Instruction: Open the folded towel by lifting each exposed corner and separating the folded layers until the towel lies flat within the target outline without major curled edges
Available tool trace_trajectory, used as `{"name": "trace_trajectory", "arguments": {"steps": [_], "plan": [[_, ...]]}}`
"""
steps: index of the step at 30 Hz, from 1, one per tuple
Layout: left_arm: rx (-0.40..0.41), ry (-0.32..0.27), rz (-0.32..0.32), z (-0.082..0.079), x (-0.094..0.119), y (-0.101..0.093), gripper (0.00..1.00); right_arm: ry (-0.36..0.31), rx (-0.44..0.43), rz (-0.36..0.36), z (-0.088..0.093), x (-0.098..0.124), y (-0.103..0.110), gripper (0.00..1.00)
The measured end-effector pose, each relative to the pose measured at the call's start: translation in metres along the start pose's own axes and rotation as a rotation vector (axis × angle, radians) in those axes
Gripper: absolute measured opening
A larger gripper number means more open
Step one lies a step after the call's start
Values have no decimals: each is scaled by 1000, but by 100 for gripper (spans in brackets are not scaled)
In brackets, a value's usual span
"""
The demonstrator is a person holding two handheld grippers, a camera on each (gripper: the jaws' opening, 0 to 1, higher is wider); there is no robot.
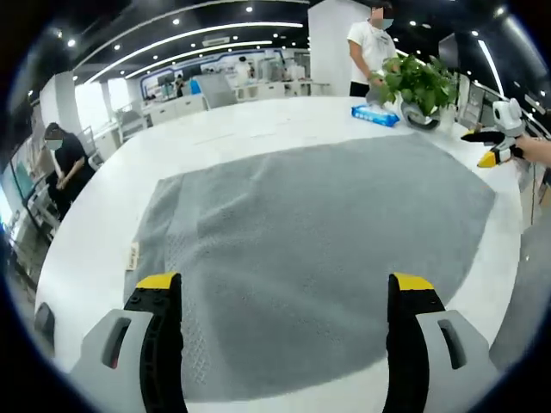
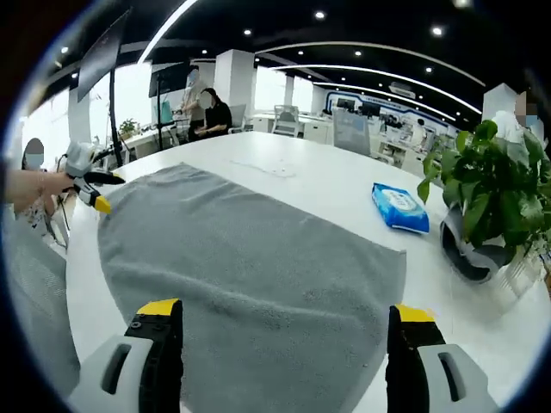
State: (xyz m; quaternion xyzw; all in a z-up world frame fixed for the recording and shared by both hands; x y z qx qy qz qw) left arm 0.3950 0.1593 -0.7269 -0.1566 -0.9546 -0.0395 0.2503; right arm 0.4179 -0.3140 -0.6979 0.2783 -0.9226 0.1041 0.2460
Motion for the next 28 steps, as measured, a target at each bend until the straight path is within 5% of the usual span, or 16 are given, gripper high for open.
{"name": "trace_trajectory", "arguments": {"steps": [16,18,20,28], "plan": [[39,-256,-67,-29,105,-50,99,-200,-36,94,-4,108,46,100],[47,-305,-91,-32,111,-54,99,-256,-40,135,-4,119,48,100],[125,-436,-117,-41,115,-64,99,-320,-24,200,-4,127,47,100],[49,-446,-133,-34,97,-99,99,-419,-34,250,3,120,64,100]]}}
Point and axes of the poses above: the point that each gripper's makers call its tool centre point, and the gripper's own axes: x roughly backward along the fingers, y roughly to its left, z roughly out of its underside, the point moved 6 cm from there along x, roughly backward along the fingers, and after that the axes turned 3 degrees about -y, right-handed, at the moved point
